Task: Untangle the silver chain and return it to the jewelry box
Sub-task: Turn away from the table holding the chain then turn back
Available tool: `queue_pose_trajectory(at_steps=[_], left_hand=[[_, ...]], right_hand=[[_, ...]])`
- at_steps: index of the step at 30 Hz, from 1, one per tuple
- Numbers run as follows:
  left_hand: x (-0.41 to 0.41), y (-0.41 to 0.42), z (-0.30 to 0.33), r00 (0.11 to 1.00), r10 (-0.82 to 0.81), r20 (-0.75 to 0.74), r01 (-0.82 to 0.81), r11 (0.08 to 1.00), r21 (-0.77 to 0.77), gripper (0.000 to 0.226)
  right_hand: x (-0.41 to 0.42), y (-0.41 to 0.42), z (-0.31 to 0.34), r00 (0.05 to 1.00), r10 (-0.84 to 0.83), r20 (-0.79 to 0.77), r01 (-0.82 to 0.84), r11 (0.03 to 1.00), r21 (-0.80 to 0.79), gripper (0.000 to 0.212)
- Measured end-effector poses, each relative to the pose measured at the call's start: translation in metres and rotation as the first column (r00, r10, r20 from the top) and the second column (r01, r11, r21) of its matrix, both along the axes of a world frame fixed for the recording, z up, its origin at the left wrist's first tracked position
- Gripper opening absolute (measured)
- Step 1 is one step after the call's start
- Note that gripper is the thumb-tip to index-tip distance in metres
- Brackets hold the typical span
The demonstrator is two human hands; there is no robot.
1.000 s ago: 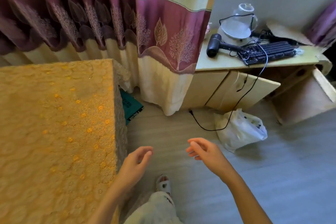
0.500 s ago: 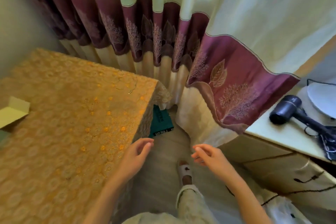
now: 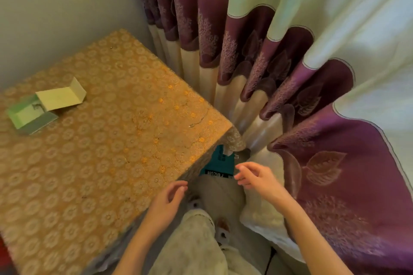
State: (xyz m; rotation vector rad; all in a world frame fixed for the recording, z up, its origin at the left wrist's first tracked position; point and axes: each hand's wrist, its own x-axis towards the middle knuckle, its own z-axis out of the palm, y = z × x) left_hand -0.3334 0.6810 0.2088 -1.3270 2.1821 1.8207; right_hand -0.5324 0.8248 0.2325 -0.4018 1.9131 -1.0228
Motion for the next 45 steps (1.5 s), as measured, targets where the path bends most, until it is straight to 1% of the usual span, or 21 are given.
queue_pose_trajectory(at_steps=[2, 5, 9, 10, 12, 15, 17, 19, 22, 25, 26, 28, 31, 34, 36, 40, 41, 42, 45], left_hand=[[-0.013, -0.015, -0.006, 0.999, 0.043, 0.003, -0.043, 0.999, 0.023, 0.018], [-0.038, -0.047, -0.019, 0.997, 0.074, 0.02, -0.075, 0.996, 0.044, 0.018], [-0.08, -0.1, -0.043, 0.998, 0.038, 0.05, -0.04, 0.998, 0.057, 0.017], [-0.091, -0.115, -0.049, 0.998, 0.013, 0.064, -0.016, 0.999, 0.039, 0.02], [-0.11, -0.146, -0.065, 0.994, -0.042, 0.104, 0.043, 0.999, -0.014, 0.032], [-0.13, -0.186, -0.096, 0.976, -0.127, 0.178, 0.152, 0.979, -0.135, 0.047], [-0.137, -0.207, -0.119, 0.942, -0.184, 0.28, 0.257, 0.934, -0.249, 0.058], [-0.14, -0.219, -0.134, 0.88, -0.231, 0.416, 0.376, 0.873, -0.311, 0.07], [-0.138, -0.226, -0.149, 0.792, -0.294, 0.536, 0.489, 0.83, -0.268, 0.086], [-0.131, -0.225, -0.163, 0.711, -0.351, 0.609, 0.58, 0.782, -0.227, 0.103], [-0.129, -0.224, -0.165, 0.7, -0.36, 0.616, 0.592, 0.775, -0.22, 0.108], [-0.129, -0.224, -0.168, 0.697, -0.363, 0.618, 0.59, 0.78, -0.208, 0.113], [-0.131, -0.223, -0.168, 0.677, -0.362, 0.641, 0.601, 0.774, -0.198, 0.115], [-0.132, -0.223, -0.167, 0.678, -0.361, 0.64, 0.592, 0.785, -0.184, 0.115], [-0.132, -0.223, -0.166, 0.682, -0.361, 0.636, 0.585, 0.791, -0.178, 0.115], [-0.132, -0.223, -0.165, 0.679, -0.355, 0.643, 0.586, 0.79, -0.181, 0.115], [-0.132, -0.223, -0.166, 0.681, -0.354, 0.642, 0.582, 0.793, -0.18, 0.115], [-0.132, -0.224, -0.165, 0.682, -0.352, 0.641, 0.58, 0.795, -0.18, 0.114], [-0.134, -0.225, -0.163, 0.706, -0.34, 0.621, 0.552, 0.814, -0.182, 0.105]], right_hand=[[-0.013, -0.022, -0.008, 0.998, 0.053, 0.028, -0.054, 0.998, 0.023, 0.015], [-0.034, -0.057, -0.023, 0.995, 0.07, 0.071, -0.074, 0.996, 0.046, 0.018], [-0.06, -0.112, -0.055, 0.992, 0.044, 0.117, -0.06, 0.989, 0.134, 0.017], [-0.065, -0.127, -0.065, 0.991, 0.045, 0.124, -0.064, 0.985, 0.159, 0.017], [-0.073, -0.156, -0.085, 0.989, 0.046, 0.138, -0.074, 0.976, 0.207, 0.015], [-0.082, -0.193, -0.11, 0.988, -0.013, 0.152, -0.031, 0.957, 0.287, 0.017], [-0.086, -0.212, -0.126, 0.987, -0.055, 0.151, -0.001, 0.938, 0.347, 0.017], [-0.085, -0.228, -0.141, 0.988, -0.099, 0.12, 0.043, 0.914, 0.403, 0.018], [-0.079, -0.249, -0.153, 0.981, -0.187, 0.059, 0.14, 0.876, 0.462, 0.021], [-0.072, -0.268, -0.157, 0.984, -0.18, 0.008, 0.148, 0.834, 0.531, 0.041], [-0.069, -0.273, -0.159, 0.986, -0.168, -0.016, 0.148, 0.815, 0.56, 0.044], [-0.062, -0.279, -0.161, 0.984, -0.154, -0.087, 0.175, 0.782, 0.598, 0.042], [-0.054, -0.282, -0.165, 0.974, -0.167, -0.156, 0.228, 0.758, 0.611, 0.031], [-0.056, -0.282, -0.169, 0.968, -0.192, -0.159, 0.25, 0.75, 0.612, 0.036], [-0.056, -0.28, -0.169, 0.97, -0.172, -0.169, 0.241, 0.744, 0.623, 0.041], [-0.056, -0.277, -0.167, 0.975, -0.128, -0.179, 0.211, 0.775, 0.596, 0.04], [-0.055, -0.276, -0.166, 0.978, -0.132, -0.162, 0.202, 0.793, 0.575, 0.039], [-0.056, -0.273, -0.166, 0.977, -0.173, -0.129, 0.215, 0.812, 0.542, 0.037], [-0.063, -0.262, -0.154, 0.921, -0.38, 0.081, 0.316, 0.854, 0.413, 0.026]])
